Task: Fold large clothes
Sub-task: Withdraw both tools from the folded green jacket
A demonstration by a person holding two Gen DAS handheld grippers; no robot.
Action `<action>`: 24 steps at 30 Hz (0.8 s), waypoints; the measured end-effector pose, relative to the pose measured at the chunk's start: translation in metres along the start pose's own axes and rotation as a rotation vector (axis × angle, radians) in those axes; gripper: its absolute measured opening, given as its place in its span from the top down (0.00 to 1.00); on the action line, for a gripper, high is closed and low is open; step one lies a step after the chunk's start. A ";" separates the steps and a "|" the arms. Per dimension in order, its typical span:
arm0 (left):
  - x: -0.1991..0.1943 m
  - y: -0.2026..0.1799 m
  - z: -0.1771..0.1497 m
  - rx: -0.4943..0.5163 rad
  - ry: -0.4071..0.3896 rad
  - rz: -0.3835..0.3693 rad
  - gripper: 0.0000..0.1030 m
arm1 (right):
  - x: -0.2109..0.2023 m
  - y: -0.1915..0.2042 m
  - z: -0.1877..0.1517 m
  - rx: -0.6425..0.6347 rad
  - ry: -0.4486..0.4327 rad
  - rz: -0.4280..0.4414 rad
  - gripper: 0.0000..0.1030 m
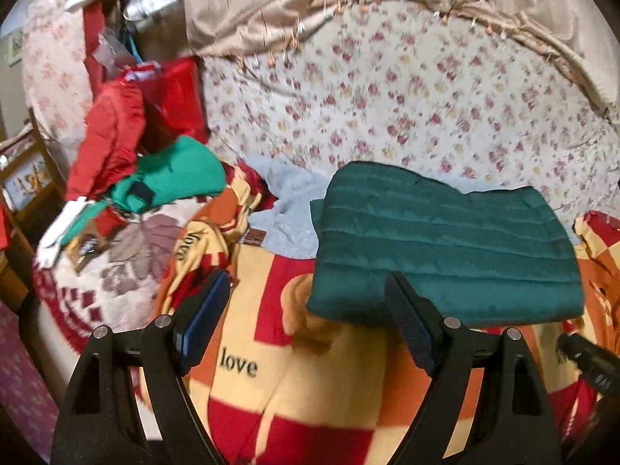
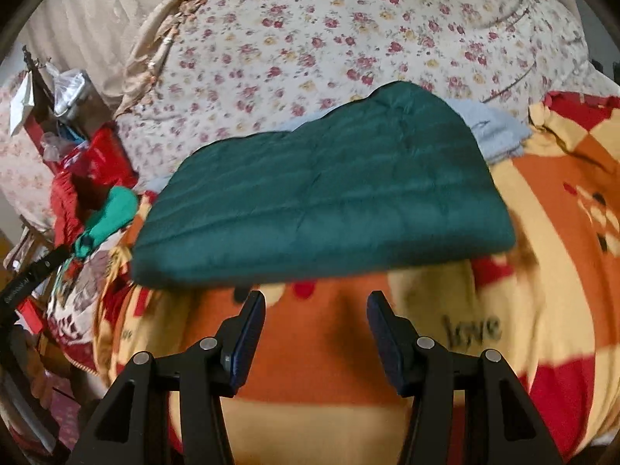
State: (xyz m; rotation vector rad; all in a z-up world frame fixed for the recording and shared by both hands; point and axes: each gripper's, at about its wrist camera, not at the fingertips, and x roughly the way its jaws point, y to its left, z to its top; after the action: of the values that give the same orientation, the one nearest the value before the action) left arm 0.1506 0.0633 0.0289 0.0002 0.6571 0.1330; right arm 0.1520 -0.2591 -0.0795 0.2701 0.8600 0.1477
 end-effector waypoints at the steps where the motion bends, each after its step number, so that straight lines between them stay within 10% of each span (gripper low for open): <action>1: -0.010 -0.002 -0.003 0.001 -0.003 -0.005 0.20 | -0.004 0.003 -0.005 0.005 0.004 0.006 0.49; 24: -0.103 -0.022 -0.043 0.020 -0.032 -0.062 0.20 | -0.072 0.057 -0.042 -0.060 -0.040 -0.015 0.49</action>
State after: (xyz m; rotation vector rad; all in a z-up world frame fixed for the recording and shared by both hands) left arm 0.0464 0.0275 0.0568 0.0012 0.6258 0.0669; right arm 0.0724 -0.2148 -0.0362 0.2101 0.8163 0.1533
